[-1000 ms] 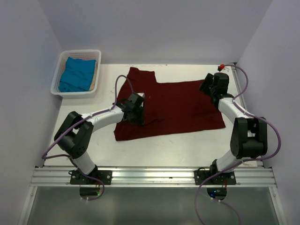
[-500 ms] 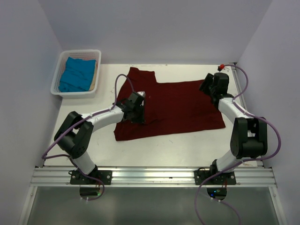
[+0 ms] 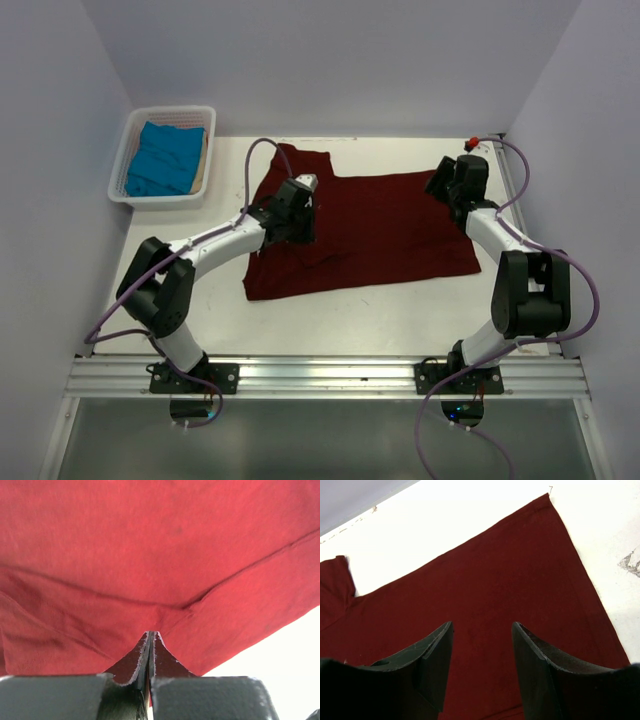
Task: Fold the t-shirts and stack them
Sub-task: Fold the tshirt
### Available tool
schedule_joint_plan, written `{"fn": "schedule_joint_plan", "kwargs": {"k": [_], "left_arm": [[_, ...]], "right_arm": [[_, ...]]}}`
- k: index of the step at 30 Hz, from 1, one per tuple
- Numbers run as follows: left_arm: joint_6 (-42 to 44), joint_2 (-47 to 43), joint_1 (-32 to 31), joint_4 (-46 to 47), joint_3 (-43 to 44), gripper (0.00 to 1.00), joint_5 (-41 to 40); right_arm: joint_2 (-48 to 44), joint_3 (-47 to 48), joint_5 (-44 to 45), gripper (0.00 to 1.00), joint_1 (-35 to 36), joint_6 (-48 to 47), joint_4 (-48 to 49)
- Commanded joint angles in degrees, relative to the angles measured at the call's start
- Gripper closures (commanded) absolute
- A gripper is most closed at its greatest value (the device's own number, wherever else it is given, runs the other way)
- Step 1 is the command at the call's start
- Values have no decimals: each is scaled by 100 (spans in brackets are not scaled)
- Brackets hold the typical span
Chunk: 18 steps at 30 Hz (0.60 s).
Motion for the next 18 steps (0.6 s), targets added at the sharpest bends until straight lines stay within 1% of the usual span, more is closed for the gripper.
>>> {"fn": "schedule_joint_plan", "kwargs": {"k": [1,2,4,5,6,7,9,11,18], "left_arm": [[185,256,-42,1,499,100,-223],[132,300,-34,-287,596,100,-258],[9,432,-34,-509,745,100,-346],[-35,450,-34,-719,763,93,-373],[-88,459,-34,-773,737,84,-382],[-210,424,-34,-800,589,73,-417],[-325,345,-34,-774,308,68,-426],[-501,239,-34,-756,175,64,-382],[-782,-112,-42,-827,-212,64,-399]], "right_arm": [[23,63,-36,46,37,-74,74],[23,72,-36,46,28,-65,57],[6,54,-27,46,37,-74,48],[6,63,-18,46,37,-74,65],[6,63,-27,46,37,-74,48],[23,72,-27,46,37,-74,48],[32,63,-18,46,37,-74,57],[58,63,-18,46,37,-74,57],[111,54,-53,45,28,-56,92]]}}
